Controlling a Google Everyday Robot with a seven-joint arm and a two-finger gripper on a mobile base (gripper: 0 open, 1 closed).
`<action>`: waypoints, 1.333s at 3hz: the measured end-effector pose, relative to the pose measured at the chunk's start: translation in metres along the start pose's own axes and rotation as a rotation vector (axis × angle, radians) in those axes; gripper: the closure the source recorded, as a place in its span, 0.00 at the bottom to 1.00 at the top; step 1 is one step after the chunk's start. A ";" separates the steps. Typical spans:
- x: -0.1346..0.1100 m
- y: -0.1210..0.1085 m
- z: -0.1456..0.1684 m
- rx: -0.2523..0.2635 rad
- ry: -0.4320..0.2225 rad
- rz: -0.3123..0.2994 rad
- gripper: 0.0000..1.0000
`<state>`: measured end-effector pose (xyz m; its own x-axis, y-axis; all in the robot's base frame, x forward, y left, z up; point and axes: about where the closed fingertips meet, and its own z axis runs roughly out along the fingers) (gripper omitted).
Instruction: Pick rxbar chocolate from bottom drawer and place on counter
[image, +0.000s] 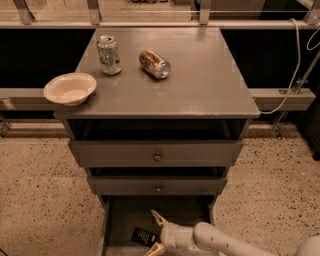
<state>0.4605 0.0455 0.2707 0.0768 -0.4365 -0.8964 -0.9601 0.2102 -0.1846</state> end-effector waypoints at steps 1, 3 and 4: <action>0.019 0.006 0.023 -0.014 -0.010 0.021 0.00; 0.048 0.009 0.054 -0.059 -0.007 0.062 0.28; 0.063 0.012 0.066 -0.112 0.006 0.091 0.27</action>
Offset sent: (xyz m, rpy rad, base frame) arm 0.0112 0.0295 -0.0806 0.0202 0.0930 0.0253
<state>0.4713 0.0785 0.1852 -0.0133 -0.4252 -0.9050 -0.9870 0.1506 -0.0562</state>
